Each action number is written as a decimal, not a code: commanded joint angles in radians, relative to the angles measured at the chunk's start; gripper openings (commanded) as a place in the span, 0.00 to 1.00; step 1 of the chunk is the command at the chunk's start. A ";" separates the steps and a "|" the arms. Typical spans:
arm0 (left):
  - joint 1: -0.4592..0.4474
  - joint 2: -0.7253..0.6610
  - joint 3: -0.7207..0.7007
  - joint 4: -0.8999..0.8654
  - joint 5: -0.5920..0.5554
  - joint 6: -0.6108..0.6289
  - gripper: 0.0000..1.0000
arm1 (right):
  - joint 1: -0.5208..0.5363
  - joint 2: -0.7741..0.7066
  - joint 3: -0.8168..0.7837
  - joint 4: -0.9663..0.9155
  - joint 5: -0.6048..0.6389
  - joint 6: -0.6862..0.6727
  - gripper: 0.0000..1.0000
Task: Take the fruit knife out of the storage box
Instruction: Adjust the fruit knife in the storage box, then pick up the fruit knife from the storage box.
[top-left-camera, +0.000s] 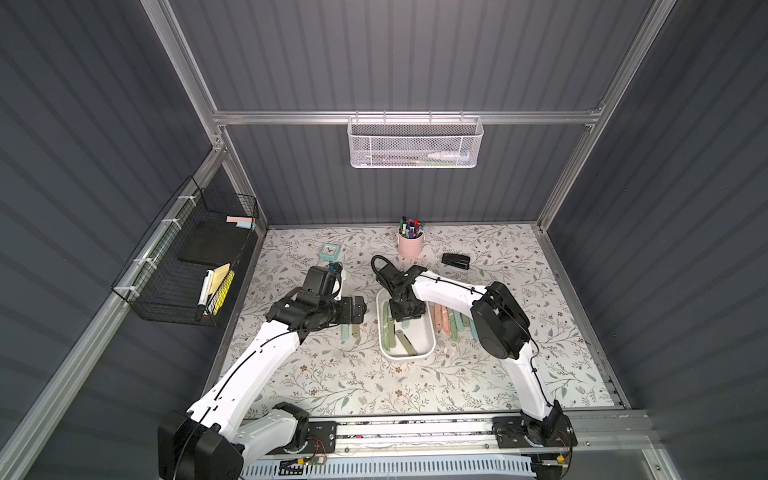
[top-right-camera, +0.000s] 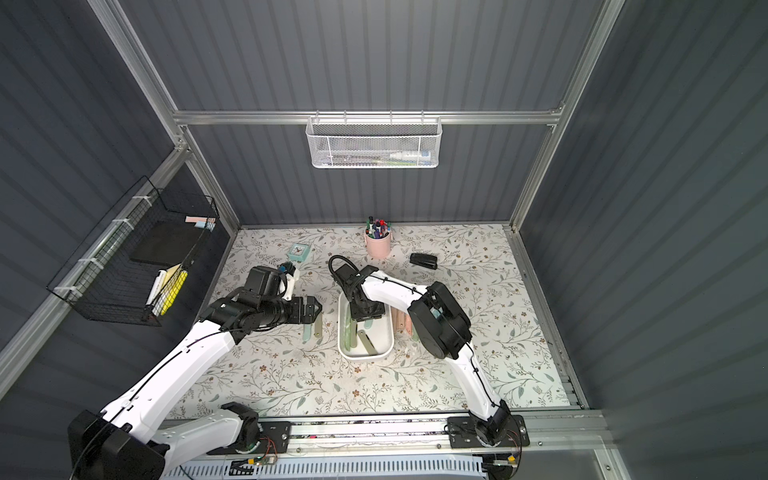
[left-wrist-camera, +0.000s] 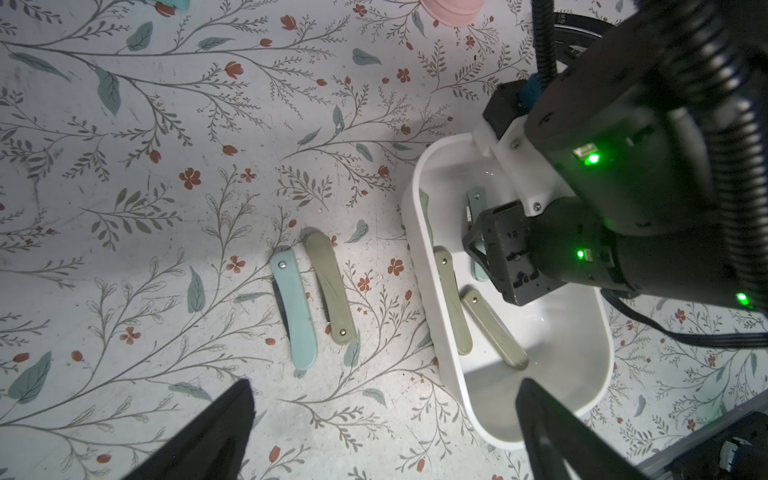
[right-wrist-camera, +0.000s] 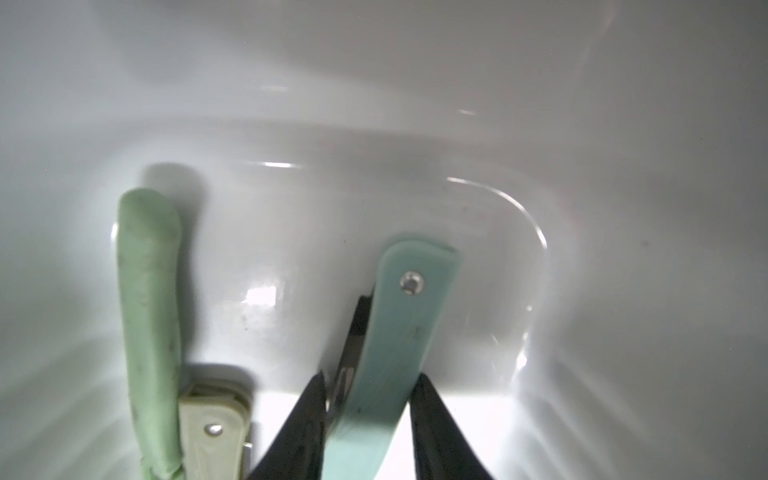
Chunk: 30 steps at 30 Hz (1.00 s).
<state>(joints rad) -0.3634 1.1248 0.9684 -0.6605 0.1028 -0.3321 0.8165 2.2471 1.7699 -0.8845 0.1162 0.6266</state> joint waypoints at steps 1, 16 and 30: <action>0.003 0.003 -0.003 -0.016 -0.012 -0.004 0.99 | -0.007 0.022 -0.029 -0.037 0.002 0.002 0.31; 0.003 0.001 -0.004 -0.016 -0.015 -0.004 0.99 | -0.020 0.016 -0.043 0.003 -0.041 -0.003 0.46; 0.003 -0.001 -0.002 -0.019 -0.020 -0.005 0.99 | -0.027 0.100 0.026 -0.057 -0.084 -0.018 0.35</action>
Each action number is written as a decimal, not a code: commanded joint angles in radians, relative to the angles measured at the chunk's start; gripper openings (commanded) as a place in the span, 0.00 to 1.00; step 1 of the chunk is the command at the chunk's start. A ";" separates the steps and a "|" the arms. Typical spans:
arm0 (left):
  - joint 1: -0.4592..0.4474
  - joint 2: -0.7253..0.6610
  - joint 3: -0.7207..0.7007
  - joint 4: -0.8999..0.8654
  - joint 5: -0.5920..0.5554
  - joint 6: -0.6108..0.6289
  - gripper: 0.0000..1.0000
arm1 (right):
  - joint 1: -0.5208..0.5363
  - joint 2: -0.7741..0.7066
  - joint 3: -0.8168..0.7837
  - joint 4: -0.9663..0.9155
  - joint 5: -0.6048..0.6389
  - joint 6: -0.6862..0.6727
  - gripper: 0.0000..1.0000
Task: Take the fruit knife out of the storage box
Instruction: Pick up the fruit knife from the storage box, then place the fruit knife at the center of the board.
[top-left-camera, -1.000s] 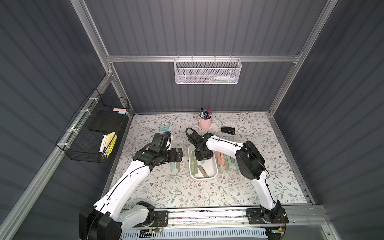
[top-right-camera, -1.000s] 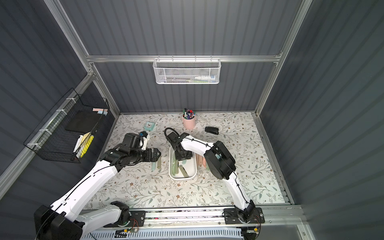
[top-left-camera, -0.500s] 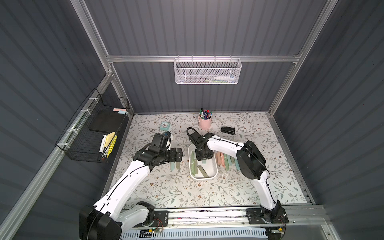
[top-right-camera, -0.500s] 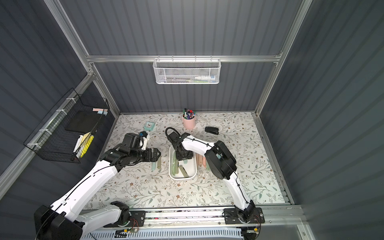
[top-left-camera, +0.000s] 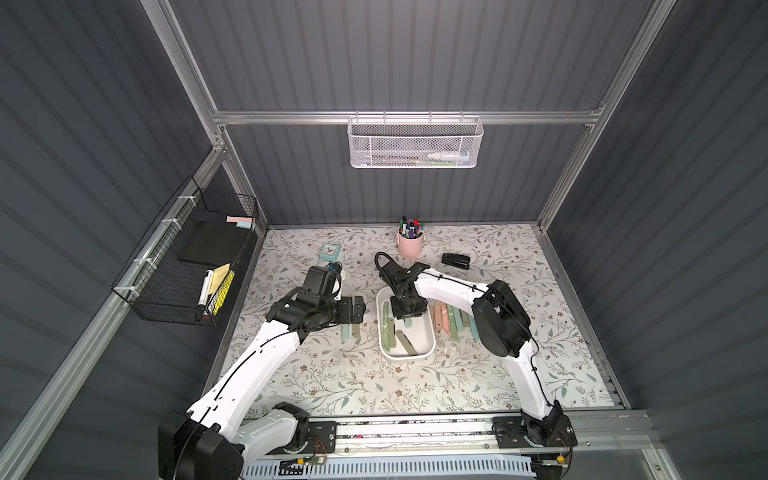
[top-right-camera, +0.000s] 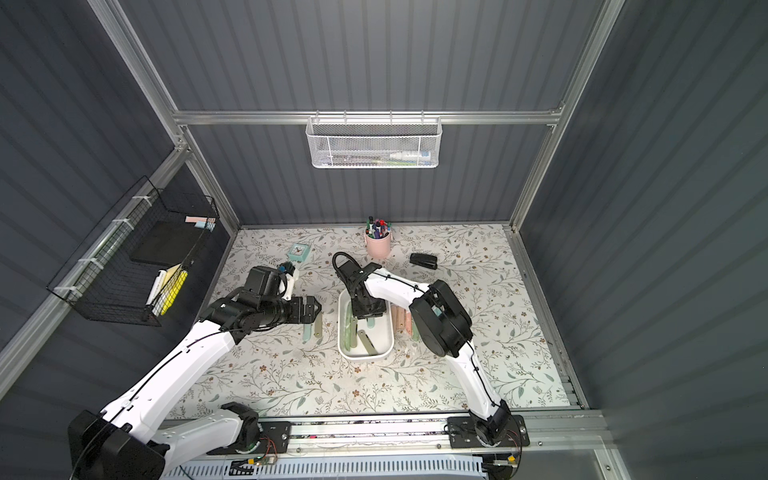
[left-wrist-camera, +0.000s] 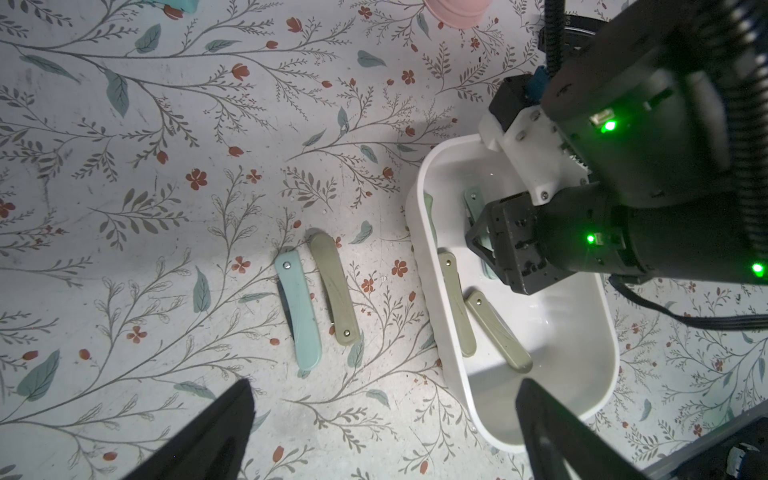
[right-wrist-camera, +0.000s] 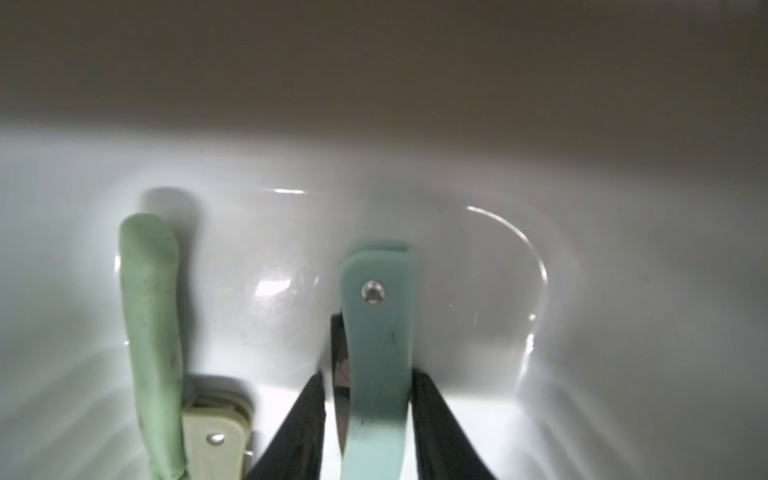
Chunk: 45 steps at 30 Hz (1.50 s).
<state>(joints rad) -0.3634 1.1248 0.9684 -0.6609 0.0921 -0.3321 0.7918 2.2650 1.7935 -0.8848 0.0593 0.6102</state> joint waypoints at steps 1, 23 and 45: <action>0.003 -0.002 -0.003 -0.019 -0.009 -0.005 0.99 | -0.002 0.086 0.011 -0.068 -0.025 0.000 0.34; 0.003 0.009 0.001 -0.013 0.006 -0.005 0.99 | -0.001 -0.219 -0.042 -0.049 0.091 -0.049 0.27; 0.003 0.000 -0.042 0.163 0.502 0.063 0.99 | -0.512 -0.662 -0.648 0.058 0.067 -0.233 0.28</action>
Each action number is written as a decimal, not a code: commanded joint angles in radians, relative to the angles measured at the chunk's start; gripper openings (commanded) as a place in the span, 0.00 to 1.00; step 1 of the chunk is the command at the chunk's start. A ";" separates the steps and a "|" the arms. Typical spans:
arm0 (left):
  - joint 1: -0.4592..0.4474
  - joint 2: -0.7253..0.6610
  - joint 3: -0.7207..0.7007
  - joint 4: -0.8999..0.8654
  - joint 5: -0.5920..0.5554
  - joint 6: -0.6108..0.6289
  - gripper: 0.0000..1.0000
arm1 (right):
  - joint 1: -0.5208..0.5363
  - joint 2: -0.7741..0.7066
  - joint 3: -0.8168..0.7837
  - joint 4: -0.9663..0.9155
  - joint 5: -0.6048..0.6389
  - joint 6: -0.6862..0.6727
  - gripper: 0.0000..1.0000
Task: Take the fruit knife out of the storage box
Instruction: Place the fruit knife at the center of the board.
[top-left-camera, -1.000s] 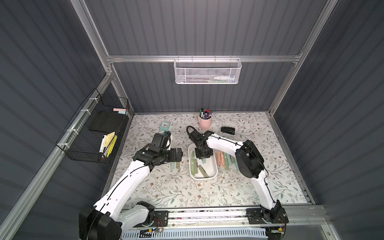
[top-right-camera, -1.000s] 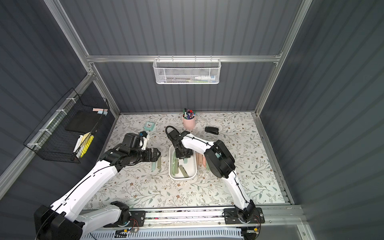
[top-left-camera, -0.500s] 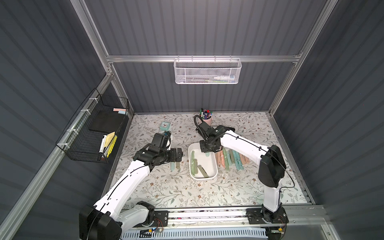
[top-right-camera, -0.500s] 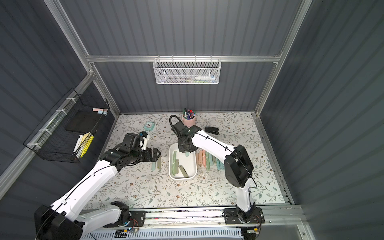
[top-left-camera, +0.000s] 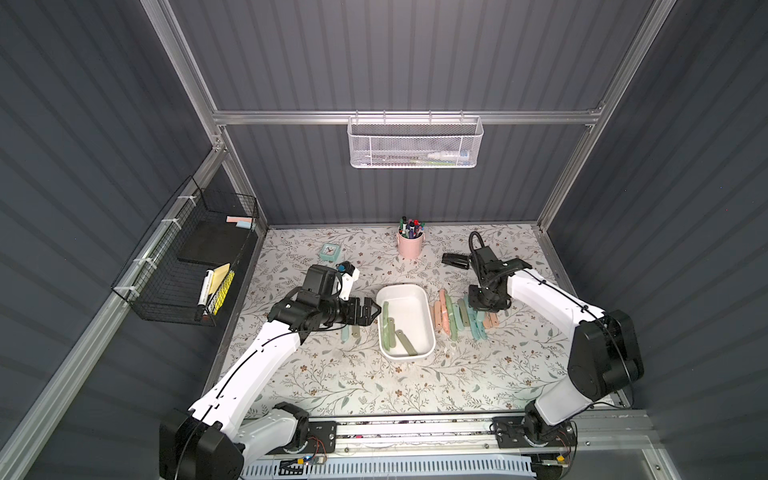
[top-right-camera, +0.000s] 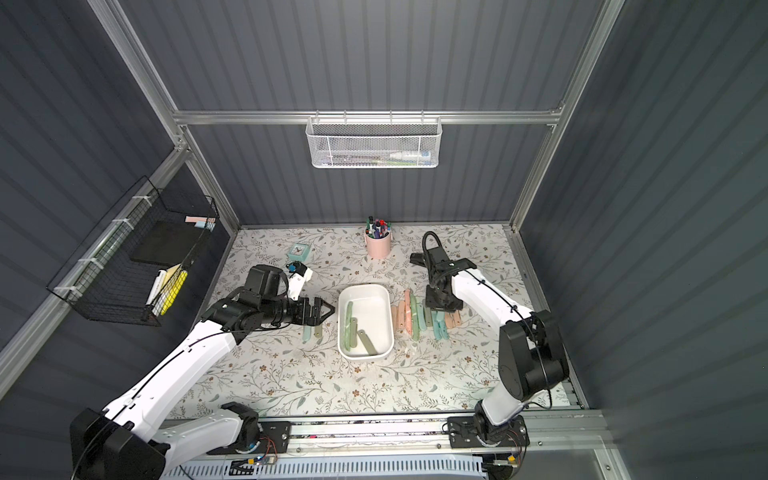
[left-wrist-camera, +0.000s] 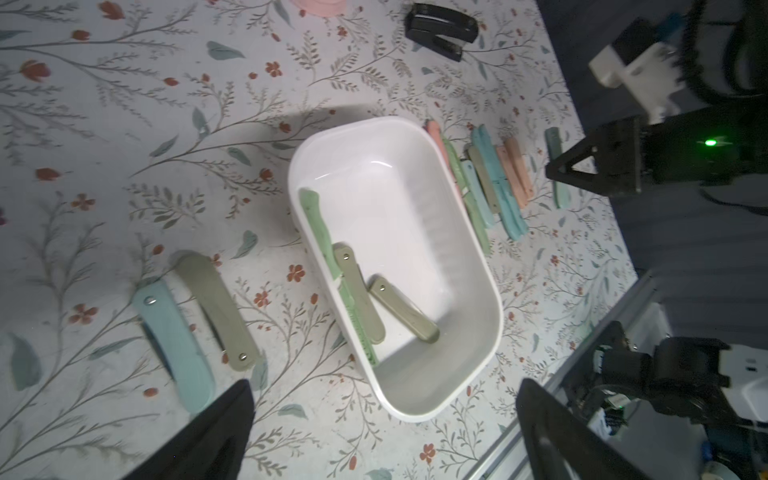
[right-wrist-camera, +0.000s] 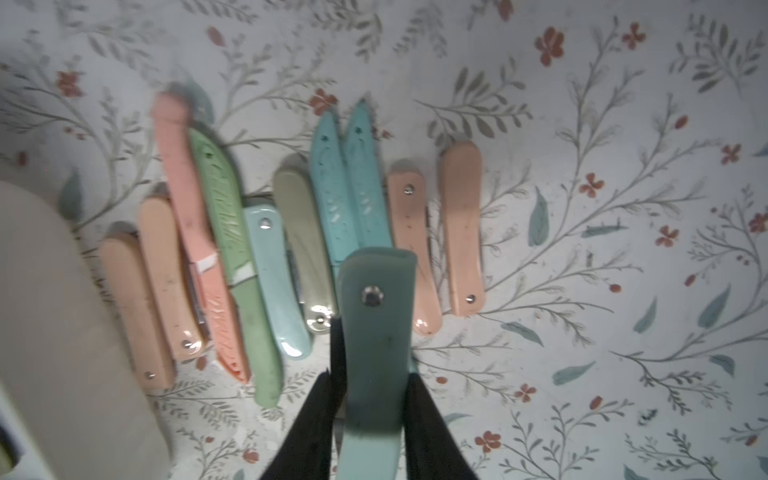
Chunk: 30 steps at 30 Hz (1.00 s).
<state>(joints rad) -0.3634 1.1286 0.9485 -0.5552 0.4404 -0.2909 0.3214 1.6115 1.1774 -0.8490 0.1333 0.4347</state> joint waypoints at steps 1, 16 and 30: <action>0.003 -0.009 -0.029 0.076 0.188 0.019 0.99 | -0.070 -0.001 -0.045 0.030 -0.007 -0.070 0.28; 0.003 -0.027 -0.044 0.110 0.221 0.015 0.99 | -0.210 0.165 -0.008 0.037 0.018 -0.158 0.27; 0.003 -0.032 -0.043 0.100 0.203 0.016 0.99 | -0.213 0.226 0.040 0.045 0.037 -0.191 0.34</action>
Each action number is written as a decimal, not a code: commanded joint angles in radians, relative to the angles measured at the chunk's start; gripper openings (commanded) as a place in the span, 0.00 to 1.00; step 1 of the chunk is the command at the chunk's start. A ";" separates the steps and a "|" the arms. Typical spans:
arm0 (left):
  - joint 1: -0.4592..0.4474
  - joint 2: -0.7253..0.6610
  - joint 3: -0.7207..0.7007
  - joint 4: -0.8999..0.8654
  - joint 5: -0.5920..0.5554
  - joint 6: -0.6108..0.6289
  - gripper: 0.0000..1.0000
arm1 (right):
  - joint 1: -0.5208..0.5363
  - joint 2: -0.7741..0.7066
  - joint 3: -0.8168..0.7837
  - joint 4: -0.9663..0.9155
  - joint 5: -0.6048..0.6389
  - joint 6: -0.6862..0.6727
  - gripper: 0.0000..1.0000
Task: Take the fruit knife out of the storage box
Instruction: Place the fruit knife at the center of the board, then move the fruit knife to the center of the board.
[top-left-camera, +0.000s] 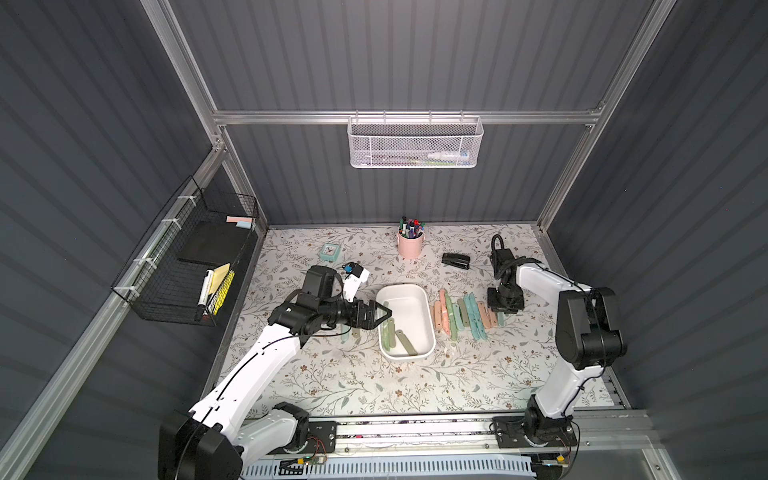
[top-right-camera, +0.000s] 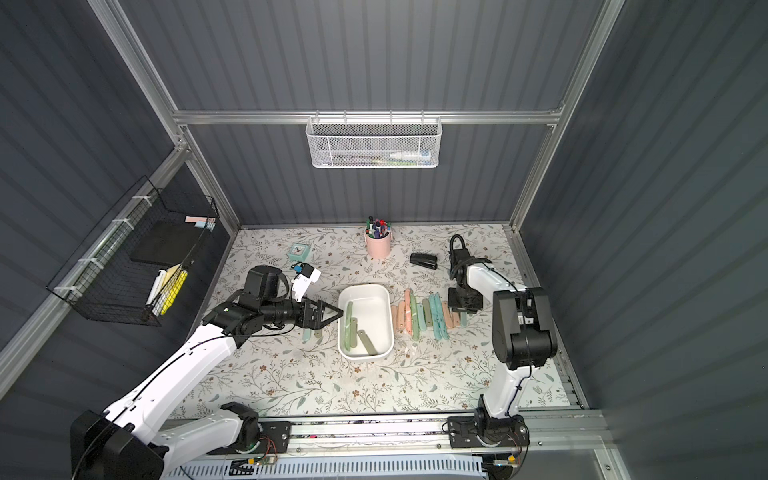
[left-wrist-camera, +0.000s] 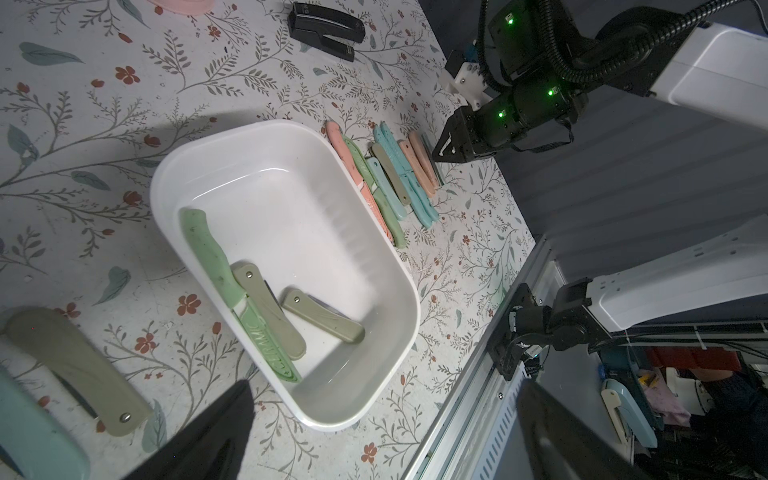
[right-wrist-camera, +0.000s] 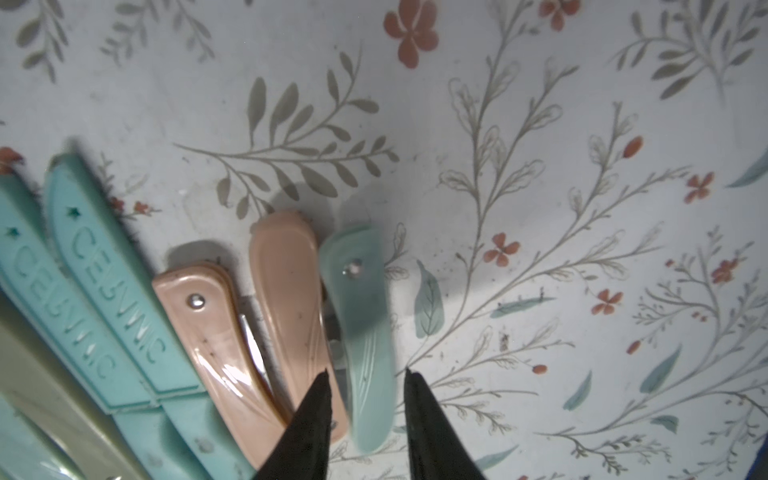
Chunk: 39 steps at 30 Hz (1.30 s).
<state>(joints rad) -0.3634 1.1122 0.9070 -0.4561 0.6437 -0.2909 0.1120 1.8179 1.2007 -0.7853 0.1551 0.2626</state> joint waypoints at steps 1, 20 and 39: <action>0.003 -0.017 -0.001 0.003 -0.003 0.016 0.99 | -0.004 0.024 0.018 -0.018 0.015 -0.020 0.34; 0.003 -0.027 0.000 -0.011 -0.077 0.015 0.99 | 0.008 -0.161 -0.019 -0.072 0.102 0.113 0.50; 0.003 -0.031 0.001 -0.016 -0.095 0.016 0.99 | -0.053 0.098 0.059 -0.069 0.011 0.071 0.56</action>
<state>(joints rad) -0.3634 1.1019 0.9070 -0.4614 0.5564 -0.2909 0.0582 1.8839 1.2598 -0.8585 0.2379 0.3592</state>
